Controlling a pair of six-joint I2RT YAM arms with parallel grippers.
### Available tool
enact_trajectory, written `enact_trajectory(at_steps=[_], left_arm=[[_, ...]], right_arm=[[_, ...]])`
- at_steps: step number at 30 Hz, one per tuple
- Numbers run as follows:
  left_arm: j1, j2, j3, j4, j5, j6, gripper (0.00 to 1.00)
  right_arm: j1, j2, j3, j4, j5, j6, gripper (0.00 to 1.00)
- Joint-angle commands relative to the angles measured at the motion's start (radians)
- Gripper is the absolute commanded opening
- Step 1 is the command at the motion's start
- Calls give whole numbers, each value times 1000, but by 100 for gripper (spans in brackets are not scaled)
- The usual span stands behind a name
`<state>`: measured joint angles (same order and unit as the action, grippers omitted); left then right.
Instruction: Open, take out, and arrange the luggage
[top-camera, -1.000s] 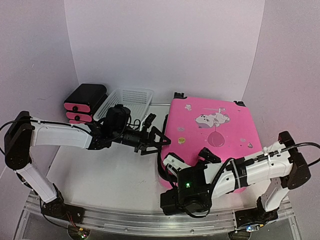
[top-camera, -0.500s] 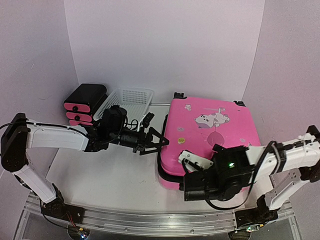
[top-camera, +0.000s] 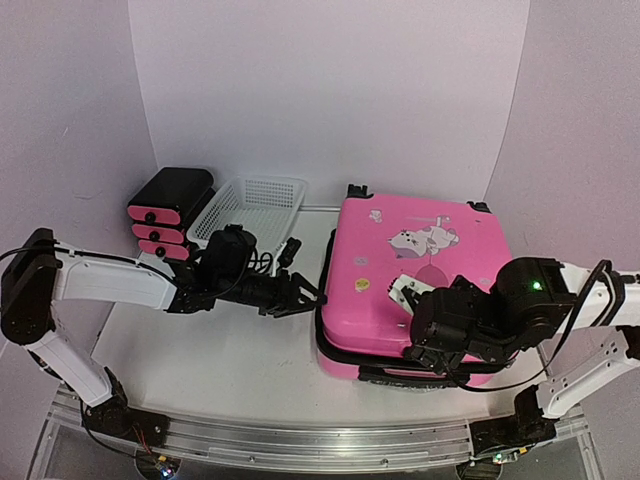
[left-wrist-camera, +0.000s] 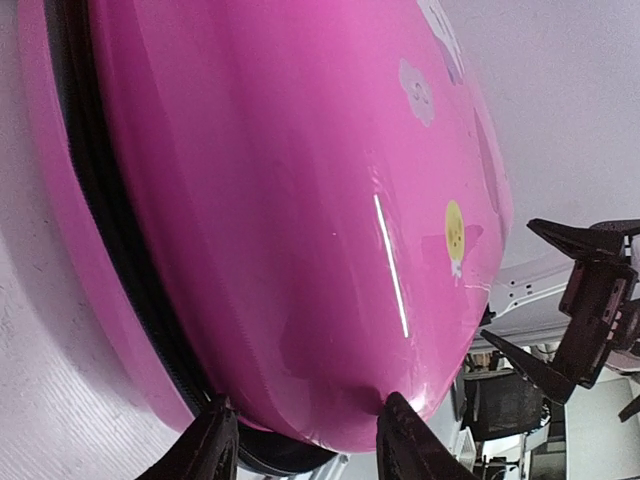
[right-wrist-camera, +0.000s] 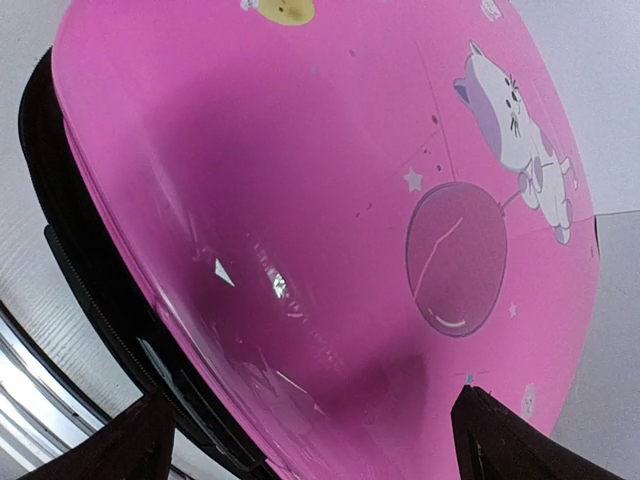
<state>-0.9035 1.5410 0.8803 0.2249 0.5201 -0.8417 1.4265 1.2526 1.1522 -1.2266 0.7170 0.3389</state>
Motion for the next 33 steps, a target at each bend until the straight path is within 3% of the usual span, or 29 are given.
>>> enact_trajectory(at_steps=[1,4,6,10,20,25,28,33], left_arm=[[2,23,21,-43,-99,54,44],[6,6,1,-56,-168,51,43],[11,-29,-24,-63,-217,59,53],[26,-58,-37,-89,-250,68,59],[30,178,147,-93,-27,78,50],[57,257,229,-93,-28,107,29],[120,295,284,-93,-27,127,3],[195,370,394,-108,-53,185,0]], right_arm=[[-12,23,26,46,-1,-11,98],[-21,66,44,54,-1,-30,98],[-26,91,53,55,-5,-40,98],[-39,107,56,60,-21,-51,98],[-43,50,57,67,-30,-55,98],[-47,62,55,72,-30,-75,98],[-57,87,64,73,-18,-92,98],[-82,123,107,72,-18,-126,98]])
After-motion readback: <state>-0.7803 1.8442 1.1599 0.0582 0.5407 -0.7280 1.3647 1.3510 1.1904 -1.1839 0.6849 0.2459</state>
